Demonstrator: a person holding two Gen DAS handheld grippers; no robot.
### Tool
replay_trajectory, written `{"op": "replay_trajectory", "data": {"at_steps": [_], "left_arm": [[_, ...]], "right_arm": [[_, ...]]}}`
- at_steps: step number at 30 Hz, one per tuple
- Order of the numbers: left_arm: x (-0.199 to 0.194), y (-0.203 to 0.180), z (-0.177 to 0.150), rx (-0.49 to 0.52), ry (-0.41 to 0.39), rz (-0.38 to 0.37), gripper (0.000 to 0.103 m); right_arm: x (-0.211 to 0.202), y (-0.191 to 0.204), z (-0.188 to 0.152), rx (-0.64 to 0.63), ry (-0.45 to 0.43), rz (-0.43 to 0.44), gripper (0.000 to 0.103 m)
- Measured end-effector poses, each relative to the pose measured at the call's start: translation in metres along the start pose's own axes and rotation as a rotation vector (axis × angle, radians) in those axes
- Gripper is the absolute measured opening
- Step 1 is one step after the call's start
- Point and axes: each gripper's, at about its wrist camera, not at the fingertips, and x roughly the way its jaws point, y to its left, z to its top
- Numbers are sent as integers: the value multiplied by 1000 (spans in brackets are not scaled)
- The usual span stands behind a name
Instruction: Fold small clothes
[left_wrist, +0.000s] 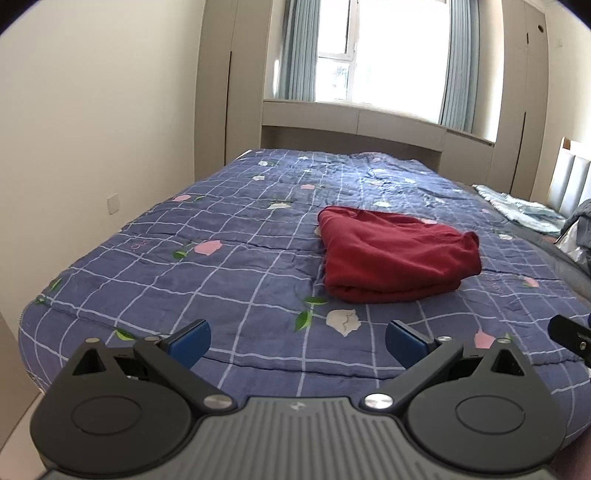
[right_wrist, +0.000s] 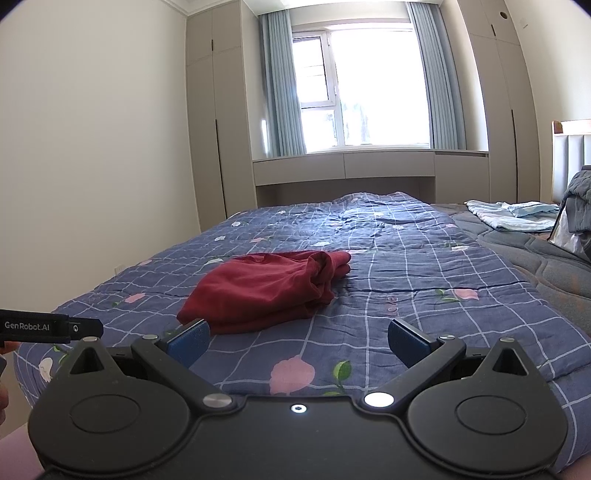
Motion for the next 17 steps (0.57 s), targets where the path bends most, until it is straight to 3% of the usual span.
{"op": "replay_trajectory", "data": {"at_steps": [17], "left_arm": [[18,0,0,6,42,3,103]], "right_arm": [[15,-4,-6,10,45,-5,102]]}}
